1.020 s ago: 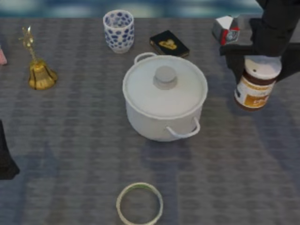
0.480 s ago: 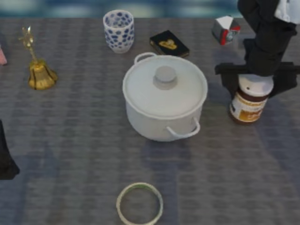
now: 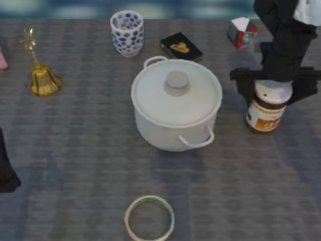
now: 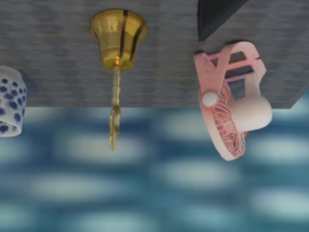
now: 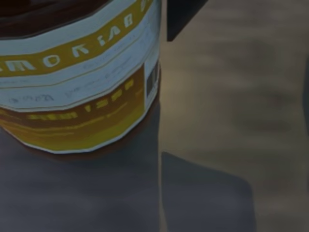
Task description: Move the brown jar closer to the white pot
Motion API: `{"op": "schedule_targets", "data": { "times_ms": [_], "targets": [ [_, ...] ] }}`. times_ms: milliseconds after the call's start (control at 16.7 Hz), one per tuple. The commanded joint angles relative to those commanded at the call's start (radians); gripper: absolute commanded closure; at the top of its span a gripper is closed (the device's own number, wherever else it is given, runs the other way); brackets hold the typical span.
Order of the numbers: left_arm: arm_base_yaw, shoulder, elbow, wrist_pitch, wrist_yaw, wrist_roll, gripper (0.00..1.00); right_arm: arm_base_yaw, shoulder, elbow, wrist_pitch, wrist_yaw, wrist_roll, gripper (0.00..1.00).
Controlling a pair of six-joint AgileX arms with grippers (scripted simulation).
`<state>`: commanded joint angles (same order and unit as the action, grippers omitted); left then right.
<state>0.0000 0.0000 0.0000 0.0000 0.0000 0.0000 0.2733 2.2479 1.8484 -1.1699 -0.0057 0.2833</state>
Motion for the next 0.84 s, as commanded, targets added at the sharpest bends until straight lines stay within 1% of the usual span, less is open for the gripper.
{"op": "schedule_targets", "data": {
  "times_ms": [480,540,840],
  "targets": [
    [0.000,0.000,0.000,0.000,0.000,0.000,0.00,0.000,0.000,0.000,0.000,0.000,0.000,0.02],
    [0.000,0.000,0.000,0.000,0.000,0.000,0.00,0.000,0.000,0.000,0.000,0.000,0.000,0.00],
    [0.000,0.000,0.000,0.000,0.000,0.000,0.00,0.000,0.000,0.000,0.000,0.000,0.000,0.00]
  ]
}}
